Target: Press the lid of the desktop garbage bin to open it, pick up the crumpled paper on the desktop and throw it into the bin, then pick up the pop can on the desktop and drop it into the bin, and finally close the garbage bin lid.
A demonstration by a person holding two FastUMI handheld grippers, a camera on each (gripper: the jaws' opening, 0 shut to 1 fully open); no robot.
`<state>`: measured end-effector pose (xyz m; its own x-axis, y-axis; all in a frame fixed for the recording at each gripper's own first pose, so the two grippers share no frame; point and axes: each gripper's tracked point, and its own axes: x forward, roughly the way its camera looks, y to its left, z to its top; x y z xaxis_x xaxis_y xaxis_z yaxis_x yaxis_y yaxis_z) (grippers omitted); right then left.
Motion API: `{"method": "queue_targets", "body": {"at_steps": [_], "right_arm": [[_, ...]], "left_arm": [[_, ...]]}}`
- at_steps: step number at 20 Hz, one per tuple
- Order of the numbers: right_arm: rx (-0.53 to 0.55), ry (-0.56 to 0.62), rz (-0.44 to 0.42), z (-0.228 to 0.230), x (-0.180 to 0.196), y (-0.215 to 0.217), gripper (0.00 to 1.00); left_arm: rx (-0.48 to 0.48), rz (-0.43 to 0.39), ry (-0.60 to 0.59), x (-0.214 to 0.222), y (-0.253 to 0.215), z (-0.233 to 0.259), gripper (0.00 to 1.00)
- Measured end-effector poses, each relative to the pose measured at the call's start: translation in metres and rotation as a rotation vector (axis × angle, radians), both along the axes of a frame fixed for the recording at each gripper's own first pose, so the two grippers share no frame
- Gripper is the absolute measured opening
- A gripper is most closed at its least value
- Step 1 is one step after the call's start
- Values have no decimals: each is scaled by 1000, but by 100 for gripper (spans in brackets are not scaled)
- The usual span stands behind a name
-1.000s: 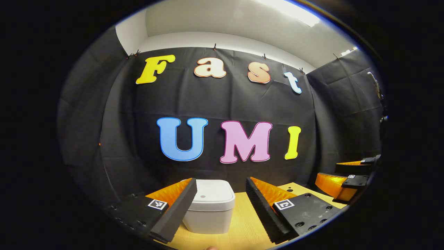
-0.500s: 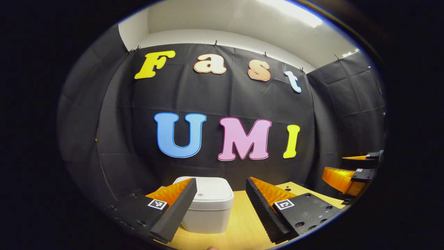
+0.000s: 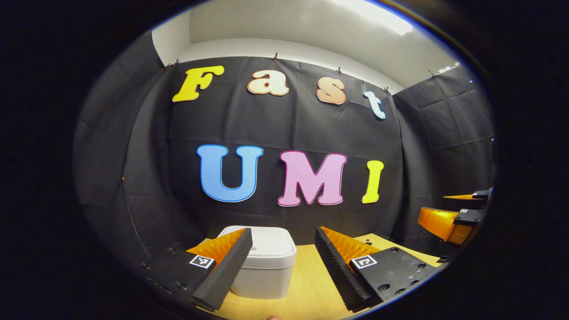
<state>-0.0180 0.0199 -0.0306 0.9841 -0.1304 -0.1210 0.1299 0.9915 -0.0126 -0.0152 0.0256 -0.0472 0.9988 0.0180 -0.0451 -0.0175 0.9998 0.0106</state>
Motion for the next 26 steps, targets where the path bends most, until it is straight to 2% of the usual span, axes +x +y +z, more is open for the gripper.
{"method": "queue_targets", "body": {"at_steps": [14, 26], "right_arm": [[5, -3, 37, -6, 4, 10, 99], [2, 0, -3, -6, 3, -5, 99]], "left_arm": [[45, 33, 6, -9, 9, -1, 96], [41, -8, 2, 2, -8, -2, 96]]}}
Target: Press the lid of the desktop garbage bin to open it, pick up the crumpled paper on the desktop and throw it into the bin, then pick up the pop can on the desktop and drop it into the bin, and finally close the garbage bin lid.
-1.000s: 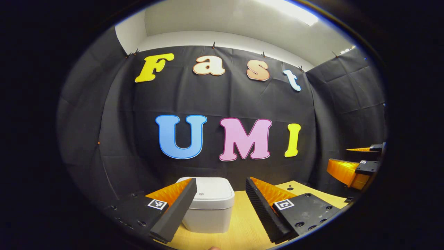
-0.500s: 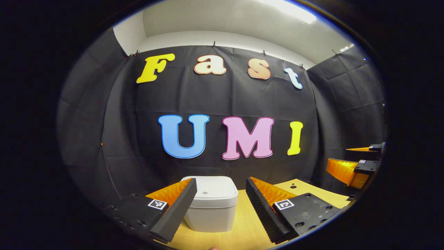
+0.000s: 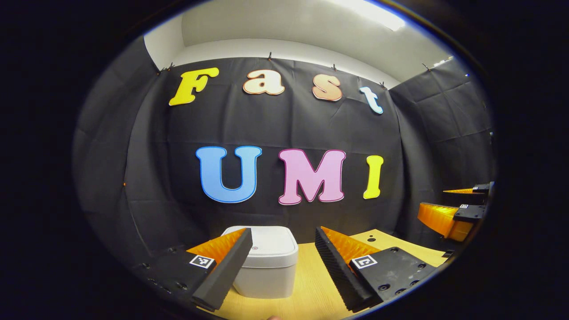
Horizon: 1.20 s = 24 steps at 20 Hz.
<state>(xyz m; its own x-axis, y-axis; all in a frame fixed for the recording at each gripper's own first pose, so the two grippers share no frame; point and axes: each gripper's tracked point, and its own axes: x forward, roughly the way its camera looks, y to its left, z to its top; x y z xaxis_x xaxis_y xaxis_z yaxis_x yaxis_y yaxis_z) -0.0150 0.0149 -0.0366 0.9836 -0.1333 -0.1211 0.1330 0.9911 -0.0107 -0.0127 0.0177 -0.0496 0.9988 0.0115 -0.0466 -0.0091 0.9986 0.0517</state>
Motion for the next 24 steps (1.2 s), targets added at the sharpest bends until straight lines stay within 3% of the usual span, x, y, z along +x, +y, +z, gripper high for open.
{"method": "queue_targets", "body": {"at_steps": [7, 16, 24], "right_arm": [[2, -6, -20, -1, 2, -3, 99], [-5, 26, -6, -6, 17, 8, 99], [13, 72, -13, -10, 37, 12, 98]], "left_arm": [[-47, -21, 21, 11, -5, -5, 96], [12, -52, -12, 23, 2, -7, 96], [-4, -62, -21, 41, 8, -12, 96]]}}
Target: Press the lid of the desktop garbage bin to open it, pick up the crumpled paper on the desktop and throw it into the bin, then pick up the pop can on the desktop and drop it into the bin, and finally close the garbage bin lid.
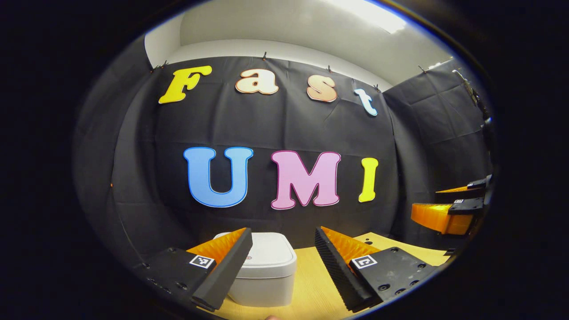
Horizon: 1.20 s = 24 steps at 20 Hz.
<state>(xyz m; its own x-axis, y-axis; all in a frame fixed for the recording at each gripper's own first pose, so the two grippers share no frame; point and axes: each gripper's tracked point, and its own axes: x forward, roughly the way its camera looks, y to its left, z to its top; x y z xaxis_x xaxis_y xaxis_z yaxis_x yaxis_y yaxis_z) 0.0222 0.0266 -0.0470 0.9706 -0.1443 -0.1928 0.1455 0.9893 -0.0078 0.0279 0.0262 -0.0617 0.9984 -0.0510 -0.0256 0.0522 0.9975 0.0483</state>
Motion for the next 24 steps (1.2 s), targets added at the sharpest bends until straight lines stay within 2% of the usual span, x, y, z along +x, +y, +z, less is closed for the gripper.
{"method": "queue_targets", "body": {"at_steps": [5, 10, 18, 24], "right_arm": [[-44, -11, 35, 5, 7, 6, 98], [-59, -75, 89, 15, 10, 4, 98], [10, -90, 193, 16, 11, -14, 97], [30, -95, 238, 22, 9, -23, 97]], "left_arm": [[-36, 20, 11, 4, 7, -6, 96], [12, 75, -10, -1, 11, 3, 96], [-42, 140, -9, -20, -13, 17, 96], [-14, 184, -2, -27, -17, 21, 96]]}}
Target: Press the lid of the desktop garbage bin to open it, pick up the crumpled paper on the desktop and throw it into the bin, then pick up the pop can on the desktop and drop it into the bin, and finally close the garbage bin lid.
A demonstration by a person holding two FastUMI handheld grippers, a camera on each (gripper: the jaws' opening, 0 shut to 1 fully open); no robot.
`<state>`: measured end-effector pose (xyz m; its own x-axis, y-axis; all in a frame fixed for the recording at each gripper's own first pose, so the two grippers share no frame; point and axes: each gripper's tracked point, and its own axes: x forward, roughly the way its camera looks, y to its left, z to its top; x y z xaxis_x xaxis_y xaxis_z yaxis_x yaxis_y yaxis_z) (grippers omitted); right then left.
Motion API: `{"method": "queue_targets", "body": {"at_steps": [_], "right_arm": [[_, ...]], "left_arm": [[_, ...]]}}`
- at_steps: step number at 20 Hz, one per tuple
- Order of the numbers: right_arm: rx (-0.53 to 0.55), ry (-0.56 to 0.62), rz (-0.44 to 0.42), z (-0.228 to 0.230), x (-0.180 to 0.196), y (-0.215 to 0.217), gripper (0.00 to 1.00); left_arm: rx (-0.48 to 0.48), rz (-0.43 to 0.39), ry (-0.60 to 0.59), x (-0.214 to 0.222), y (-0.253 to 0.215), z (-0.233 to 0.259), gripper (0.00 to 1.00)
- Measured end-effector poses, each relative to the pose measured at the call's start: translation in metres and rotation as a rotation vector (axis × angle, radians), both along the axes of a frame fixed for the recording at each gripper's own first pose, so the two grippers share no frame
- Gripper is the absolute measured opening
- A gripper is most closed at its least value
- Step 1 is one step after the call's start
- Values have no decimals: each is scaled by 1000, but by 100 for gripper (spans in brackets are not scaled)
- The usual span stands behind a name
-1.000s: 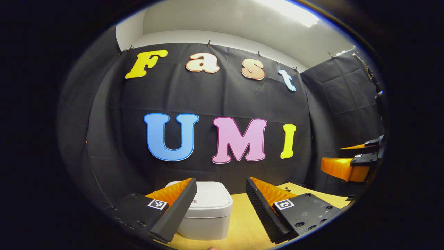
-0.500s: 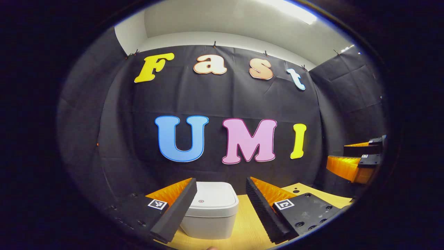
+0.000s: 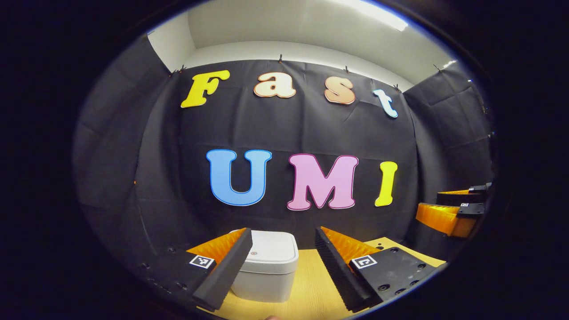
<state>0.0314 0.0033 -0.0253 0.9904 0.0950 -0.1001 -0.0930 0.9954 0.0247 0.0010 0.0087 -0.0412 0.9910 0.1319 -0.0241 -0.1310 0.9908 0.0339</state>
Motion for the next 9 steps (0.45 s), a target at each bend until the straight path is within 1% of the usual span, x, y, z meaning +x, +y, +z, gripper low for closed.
{"method": "queue_targets", "body": {"at_steps": [9], "right_arm": [[5, 3, -4, -2, -1, 7, 97]], "left_arm": [[16, -22, 17, -2, 1, -4, 96]]}}
